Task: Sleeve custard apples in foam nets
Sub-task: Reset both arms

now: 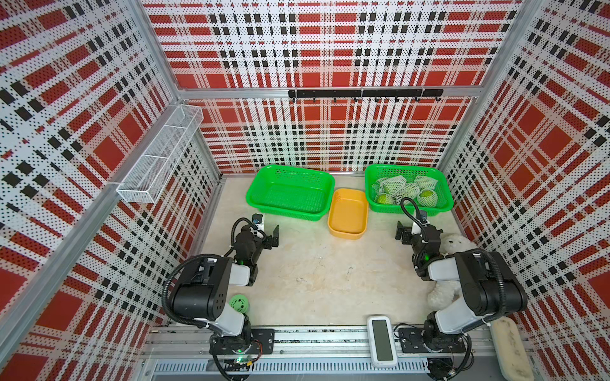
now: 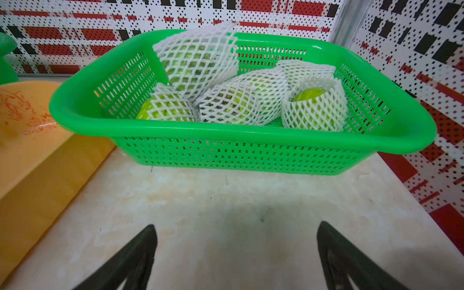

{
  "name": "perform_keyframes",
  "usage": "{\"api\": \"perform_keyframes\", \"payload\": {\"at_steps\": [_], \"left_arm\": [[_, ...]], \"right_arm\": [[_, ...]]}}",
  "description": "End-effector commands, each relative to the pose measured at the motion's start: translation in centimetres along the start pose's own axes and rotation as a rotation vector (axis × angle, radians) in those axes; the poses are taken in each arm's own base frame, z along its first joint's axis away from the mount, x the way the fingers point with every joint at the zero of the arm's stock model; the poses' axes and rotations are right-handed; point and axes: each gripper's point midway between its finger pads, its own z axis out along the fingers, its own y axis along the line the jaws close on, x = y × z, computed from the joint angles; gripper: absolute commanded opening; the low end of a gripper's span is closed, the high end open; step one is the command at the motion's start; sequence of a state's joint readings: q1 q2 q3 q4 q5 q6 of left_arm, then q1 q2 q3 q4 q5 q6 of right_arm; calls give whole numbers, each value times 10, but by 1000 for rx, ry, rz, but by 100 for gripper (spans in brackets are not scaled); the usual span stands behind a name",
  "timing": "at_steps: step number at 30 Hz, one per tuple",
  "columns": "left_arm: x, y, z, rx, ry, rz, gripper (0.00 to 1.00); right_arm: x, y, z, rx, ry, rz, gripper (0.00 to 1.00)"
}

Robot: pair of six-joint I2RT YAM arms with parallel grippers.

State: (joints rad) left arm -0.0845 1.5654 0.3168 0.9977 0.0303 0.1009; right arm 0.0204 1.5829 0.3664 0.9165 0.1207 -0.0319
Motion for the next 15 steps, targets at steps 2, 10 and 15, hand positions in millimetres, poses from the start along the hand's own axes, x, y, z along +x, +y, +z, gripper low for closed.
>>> {"api": "perform_keyframes", "payload": {"at_steps": [2,10,15], "left_arm": [[-19,16,-1,-167,-67,34,99],[-21,17,-7,-203,-96,40,99],[-21,17,-7,-202,-94,37,99]], "right_arm": [[-16,1,3,0,-51,11,100],[-15,1,4,-2,-45,8,100],[-15,3,5,-2,-42,-2,100]]}}
